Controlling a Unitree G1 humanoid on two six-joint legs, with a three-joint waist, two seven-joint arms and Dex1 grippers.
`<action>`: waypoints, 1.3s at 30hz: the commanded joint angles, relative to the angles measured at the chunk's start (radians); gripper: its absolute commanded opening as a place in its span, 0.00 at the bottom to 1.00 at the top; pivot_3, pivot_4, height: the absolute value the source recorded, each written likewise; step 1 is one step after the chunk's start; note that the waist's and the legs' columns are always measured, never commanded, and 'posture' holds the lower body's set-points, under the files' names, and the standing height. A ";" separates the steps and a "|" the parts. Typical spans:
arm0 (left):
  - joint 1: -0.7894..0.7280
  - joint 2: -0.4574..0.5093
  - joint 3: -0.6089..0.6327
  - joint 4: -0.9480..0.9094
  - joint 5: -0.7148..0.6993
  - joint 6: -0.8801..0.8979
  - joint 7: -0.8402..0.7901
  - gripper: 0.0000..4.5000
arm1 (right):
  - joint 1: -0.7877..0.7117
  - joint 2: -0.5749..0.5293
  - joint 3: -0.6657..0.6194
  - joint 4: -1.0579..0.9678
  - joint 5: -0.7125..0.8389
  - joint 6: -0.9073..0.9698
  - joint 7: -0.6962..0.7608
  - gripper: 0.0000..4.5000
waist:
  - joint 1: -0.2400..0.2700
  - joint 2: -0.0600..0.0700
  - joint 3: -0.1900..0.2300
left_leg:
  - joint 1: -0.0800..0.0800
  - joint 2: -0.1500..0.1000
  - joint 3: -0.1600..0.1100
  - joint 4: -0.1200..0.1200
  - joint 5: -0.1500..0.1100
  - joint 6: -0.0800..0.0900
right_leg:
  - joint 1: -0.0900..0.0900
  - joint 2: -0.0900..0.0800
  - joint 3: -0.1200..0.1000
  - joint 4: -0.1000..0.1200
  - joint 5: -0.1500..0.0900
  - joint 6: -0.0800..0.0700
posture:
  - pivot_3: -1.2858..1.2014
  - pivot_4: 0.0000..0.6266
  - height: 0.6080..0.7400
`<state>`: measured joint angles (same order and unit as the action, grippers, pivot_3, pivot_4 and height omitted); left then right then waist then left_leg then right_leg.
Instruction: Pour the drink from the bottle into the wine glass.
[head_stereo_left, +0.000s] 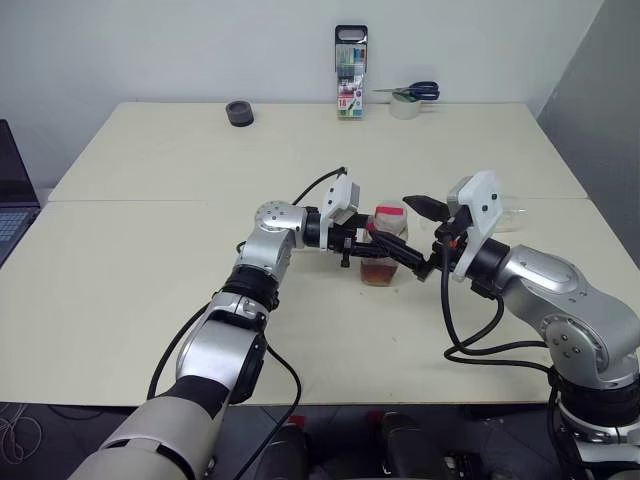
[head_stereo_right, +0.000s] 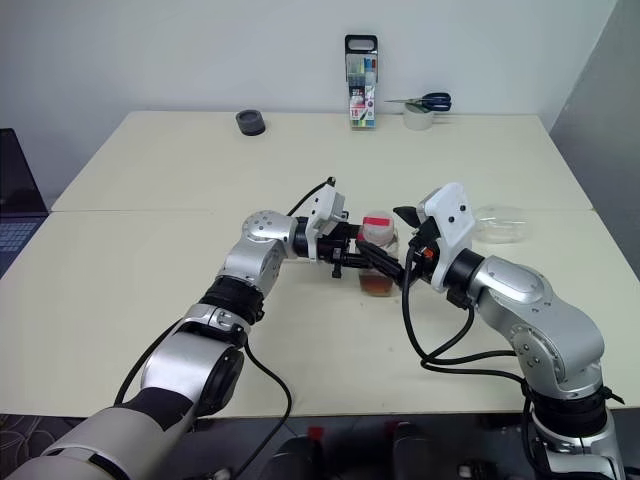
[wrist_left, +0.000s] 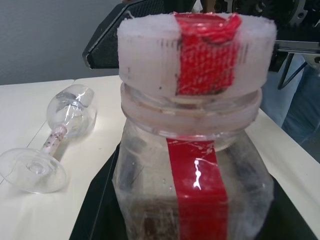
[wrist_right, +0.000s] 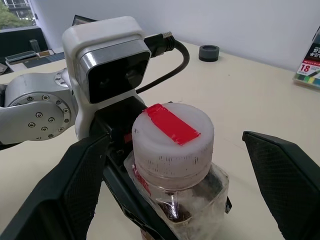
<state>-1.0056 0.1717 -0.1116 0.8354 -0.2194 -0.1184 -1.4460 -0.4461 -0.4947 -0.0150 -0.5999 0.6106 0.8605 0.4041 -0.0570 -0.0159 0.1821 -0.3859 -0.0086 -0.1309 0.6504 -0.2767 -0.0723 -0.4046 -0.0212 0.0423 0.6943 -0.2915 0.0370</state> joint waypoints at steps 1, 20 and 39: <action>-0.003 -0.002 0.009 -0.047 -0.010 -0.017 0.004 0.38 | -0.024 0.013 -0.015 -0.013 0.002 -0.026 -0.003 0.87 | 0.000 0.000 0.000 | 0.000 0.000 0.000 0.000 0.000 0.000 | 0.000 0.000 0.000 0.000 0.000 0.000 | 0.52 0.24 1.00; 0.045 0.005 0.016 -0.099 -0.017 0.028 0.042 0.38 | 0.025 0.001 -0.017 -0.085 -0.126 -0.184 -0.024 0.37 | 0.000 0.000 0.000 | 0.000 0.000 0.000 0.000 0.000 0.000 | 0.000 0.000 0.000 0.000 0.000 0.000 | 0.52 0.24 1.00; 0.165 0.186 0.145 -0.312 -0.079 0.223 0.248 0.38 | 0.537 0.179 -0.055 0.242 -0.333 -0.450 -0.132 0.37 | 0.000 0.000 -0.001 | 0.003 0.001 0.003 -0.001 0.000 0.000 | 0.000 0.000 0.003 0.002 0.000 0.000 | 0.52 0.24 1.00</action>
<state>-0.8370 0.3590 0.0180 0.5850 -0.2689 0.1020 -1.2140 0.0948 -0.3209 -0.0667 -0.3674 0.2857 0.4610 0.2543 -0.0567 -0.0157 0.1816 -0.3829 -0.0078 -0.1284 0.6497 -0.2766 -0.0725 -0.4042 -0.0209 0.0447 0.6960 -0.2916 0.0370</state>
